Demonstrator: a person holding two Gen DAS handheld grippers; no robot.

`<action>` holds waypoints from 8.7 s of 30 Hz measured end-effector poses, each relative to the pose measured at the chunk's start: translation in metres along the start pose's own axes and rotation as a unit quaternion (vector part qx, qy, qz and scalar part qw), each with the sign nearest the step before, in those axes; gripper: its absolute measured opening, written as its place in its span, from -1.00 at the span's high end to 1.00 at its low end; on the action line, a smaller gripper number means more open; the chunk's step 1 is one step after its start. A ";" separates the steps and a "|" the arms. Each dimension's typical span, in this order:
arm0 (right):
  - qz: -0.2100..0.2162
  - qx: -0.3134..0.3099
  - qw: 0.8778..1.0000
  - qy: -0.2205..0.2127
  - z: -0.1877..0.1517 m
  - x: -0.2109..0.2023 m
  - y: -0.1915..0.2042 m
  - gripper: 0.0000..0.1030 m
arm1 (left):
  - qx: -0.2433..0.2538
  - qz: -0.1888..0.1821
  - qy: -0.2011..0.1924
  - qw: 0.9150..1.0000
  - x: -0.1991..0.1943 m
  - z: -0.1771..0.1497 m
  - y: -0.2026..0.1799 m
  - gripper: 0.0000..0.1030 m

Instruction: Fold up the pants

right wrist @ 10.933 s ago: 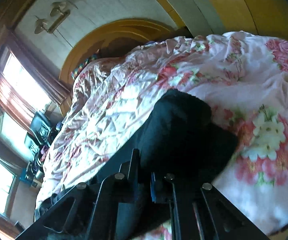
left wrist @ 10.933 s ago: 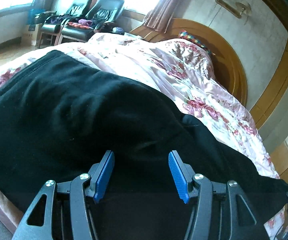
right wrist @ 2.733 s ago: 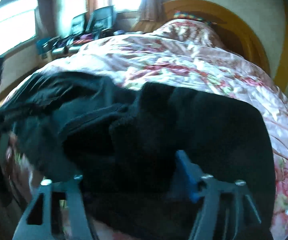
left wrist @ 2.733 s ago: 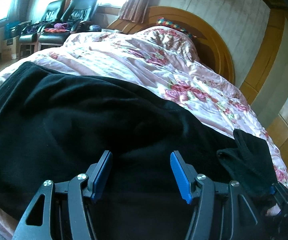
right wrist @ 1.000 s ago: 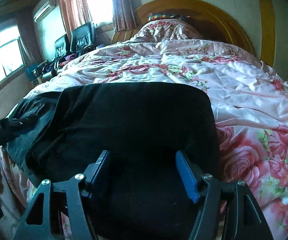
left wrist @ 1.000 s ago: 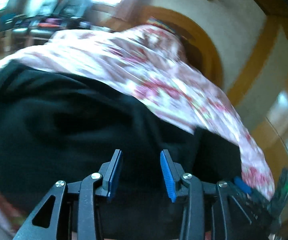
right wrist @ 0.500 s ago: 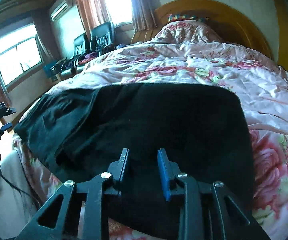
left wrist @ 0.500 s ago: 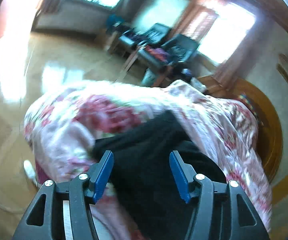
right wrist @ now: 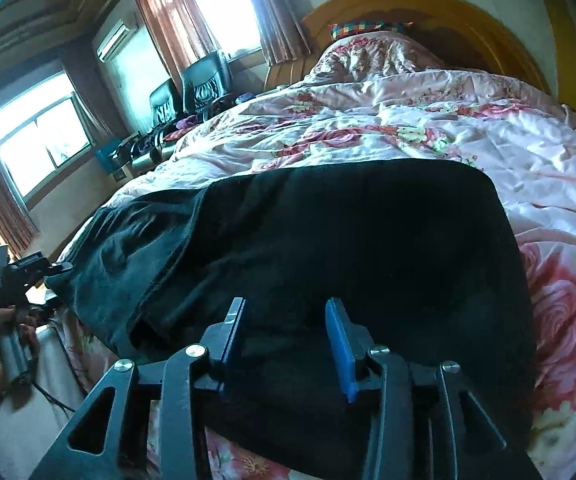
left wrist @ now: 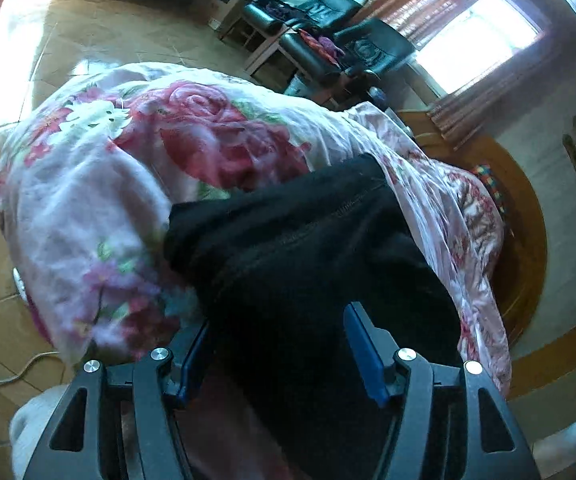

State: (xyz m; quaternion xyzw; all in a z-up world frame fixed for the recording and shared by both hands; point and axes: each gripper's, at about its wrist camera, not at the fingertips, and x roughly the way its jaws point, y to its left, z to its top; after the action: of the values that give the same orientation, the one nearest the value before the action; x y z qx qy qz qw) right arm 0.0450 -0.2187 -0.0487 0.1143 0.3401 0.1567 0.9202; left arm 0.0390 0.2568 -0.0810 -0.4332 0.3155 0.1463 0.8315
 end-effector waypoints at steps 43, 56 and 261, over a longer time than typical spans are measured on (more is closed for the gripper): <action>-0.098 0.196 0.971 -0.091 0.029 -0.079 -0.107 -0.17 | 0.426 -0.292 0.030 0.856 -0.100 -0.195 -0.273 0.69; -0.143 0.282 0.938 -0.142 0.028 -0.126 -0.167 -0.21 | 0.504 -0.289 0.149 0.800 -0.051 -0.319 -0.314 0.69; 0.019 0.202 0.978 0.047 -0.011 -0.013 -0.109 -0.59 | 0.337 -0.194 0.251 0.886 0.022 -0.169 -0.167 -0.01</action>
State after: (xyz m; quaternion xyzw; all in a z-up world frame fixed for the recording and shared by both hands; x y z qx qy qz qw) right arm 0.0513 -0.3227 -0.0839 0.2966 0.4055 0.1080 0.8579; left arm 0.0749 0.0212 -0.0629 -0.2017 0.4541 -0.2464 0.8321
